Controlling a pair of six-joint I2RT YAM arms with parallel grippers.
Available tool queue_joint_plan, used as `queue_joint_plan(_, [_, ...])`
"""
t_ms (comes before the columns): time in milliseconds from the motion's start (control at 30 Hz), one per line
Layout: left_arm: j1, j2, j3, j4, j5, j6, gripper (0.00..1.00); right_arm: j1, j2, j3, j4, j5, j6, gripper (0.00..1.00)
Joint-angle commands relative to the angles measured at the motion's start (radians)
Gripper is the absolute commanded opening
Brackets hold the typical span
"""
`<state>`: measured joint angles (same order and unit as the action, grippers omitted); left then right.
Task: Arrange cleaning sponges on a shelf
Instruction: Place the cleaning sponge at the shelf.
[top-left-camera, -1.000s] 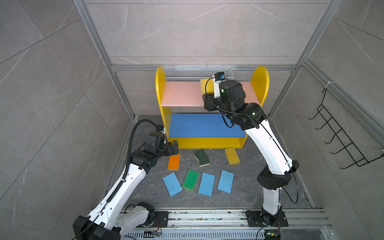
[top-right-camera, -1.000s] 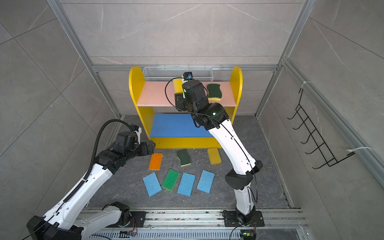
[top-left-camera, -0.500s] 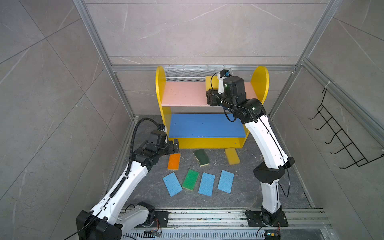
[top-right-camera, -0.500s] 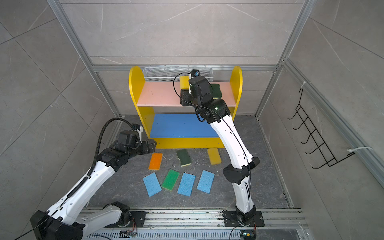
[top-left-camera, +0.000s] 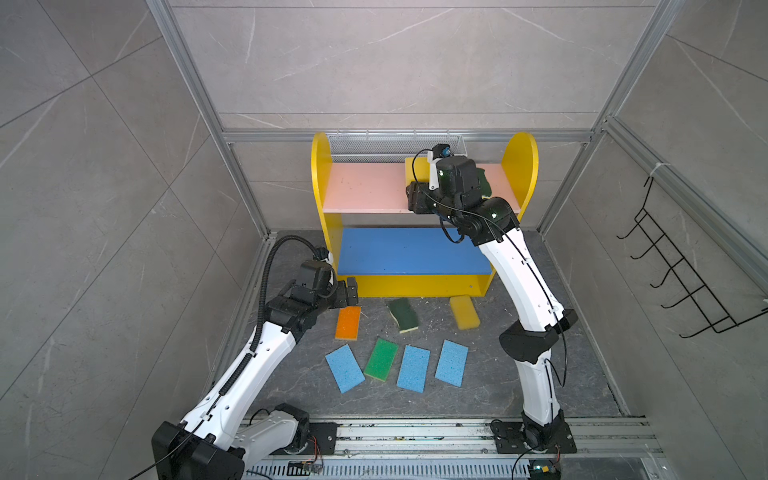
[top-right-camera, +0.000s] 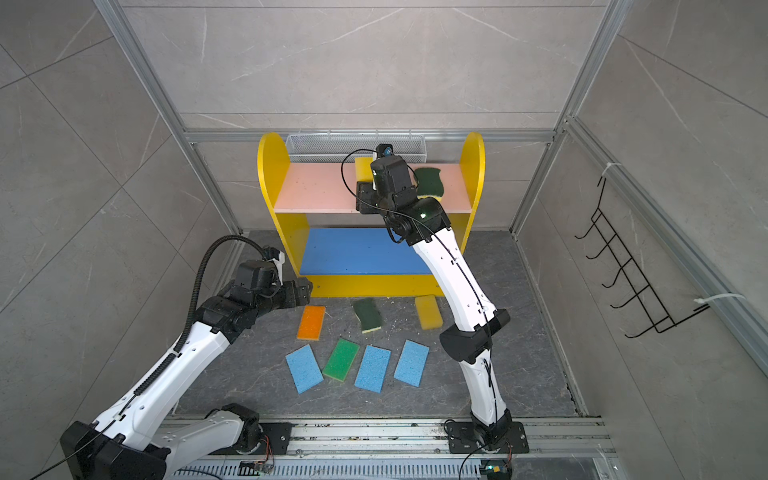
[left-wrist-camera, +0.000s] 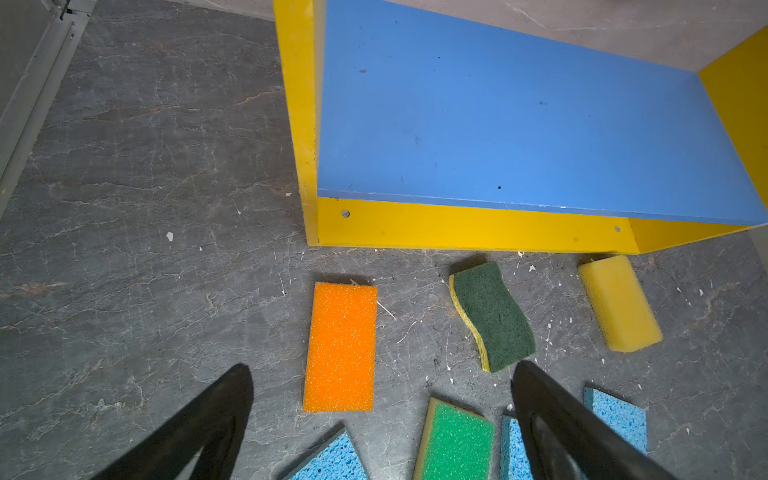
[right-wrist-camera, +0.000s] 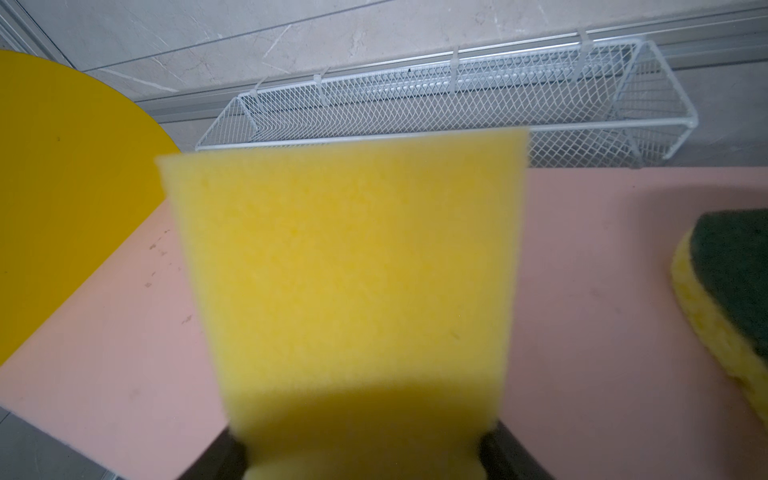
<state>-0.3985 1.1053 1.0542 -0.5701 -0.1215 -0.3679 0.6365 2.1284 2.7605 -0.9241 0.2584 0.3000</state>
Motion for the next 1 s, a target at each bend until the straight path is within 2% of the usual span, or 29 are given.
queue_joint_plan(0, [0.008, -0.024, 0.018, 0.026, -0.003, -0.013, 0.99, 0.004, 0.026, 0.02, -0.037, 0.026, 0.018, 0.66])
queue_joint_plan(400, [0.01, -0.015, 0.012, 0.027, 0.0, -0.023, 0.99, 0.005, 0.046, 0.042, -0.085, 0.047, 0.041, 0.66])
queue_joint_plan(967, [0.01, -0.016, 0.004, 0.029, 0.0, -0.024, 0.99, 0.004, 0.071, 0.052, -0.091, -0.002, 0.053, 0.76])
